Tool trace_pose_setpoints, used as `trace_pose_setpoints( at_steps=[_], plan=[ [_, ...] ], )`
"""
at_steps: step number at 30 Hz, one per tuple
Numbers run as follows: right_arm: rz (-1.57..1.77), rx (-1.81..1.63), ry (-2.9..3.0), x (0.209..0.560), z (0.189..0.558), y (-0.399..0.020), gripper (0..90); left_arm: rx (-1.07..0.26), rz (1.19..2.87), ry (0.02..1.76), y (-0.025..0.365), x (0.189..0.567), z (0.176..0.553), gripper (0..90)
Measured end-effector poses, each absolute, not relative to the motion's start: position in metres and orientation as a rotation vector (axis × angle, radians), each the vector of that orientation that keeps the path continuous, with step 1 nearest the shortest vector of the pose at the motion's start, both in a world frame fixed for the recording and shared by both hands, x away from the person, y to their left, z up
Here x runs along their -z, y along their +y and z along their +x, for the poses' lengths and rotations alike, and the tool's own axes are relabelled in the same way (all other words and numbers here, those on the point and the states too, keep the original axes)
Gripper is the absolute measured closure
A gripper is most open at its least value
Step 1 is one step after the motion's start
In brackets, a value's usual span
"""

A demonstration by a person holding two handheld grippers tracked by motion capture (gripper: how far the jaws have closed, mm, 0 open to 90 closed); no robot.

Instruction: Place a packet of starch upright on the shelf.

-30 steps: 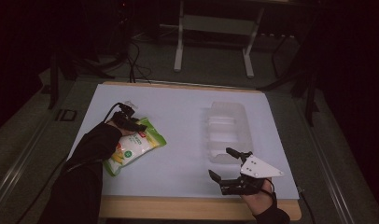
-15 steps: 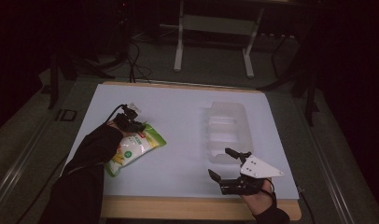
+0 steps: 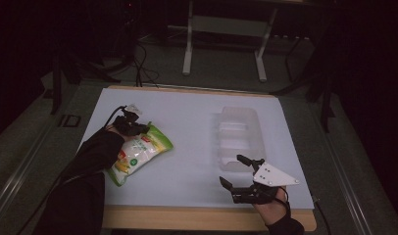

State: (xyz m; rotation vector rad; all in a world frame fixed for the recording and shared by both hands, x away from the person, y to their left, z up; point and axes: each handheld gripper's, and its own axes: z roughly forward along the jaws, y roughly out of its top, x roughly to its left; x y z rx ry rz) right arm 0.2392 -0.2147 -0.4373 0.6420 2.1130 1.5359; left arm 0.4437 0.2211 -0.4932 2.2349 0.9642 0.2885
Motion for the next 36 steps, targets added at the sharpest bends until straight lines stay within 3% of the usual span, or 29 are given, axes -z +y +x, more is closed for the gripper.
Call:
trace_pose_setpoints(
  at_steps=[11, 36],
  plan=[
    [0.62, -1.555, 2.097, 0.434, 0.237, -0.215, 21.9, -0.321, 2.146, 0.966, 0.241, 0.468, 0.429, 83.2],
    [0.591, -1.552, 2.081, 0.433, 0.236, -0.214, 24.4, -0.439, 1.972, 0.947, 0.266, 0.419, 0.379, 84.2]
  ],
)
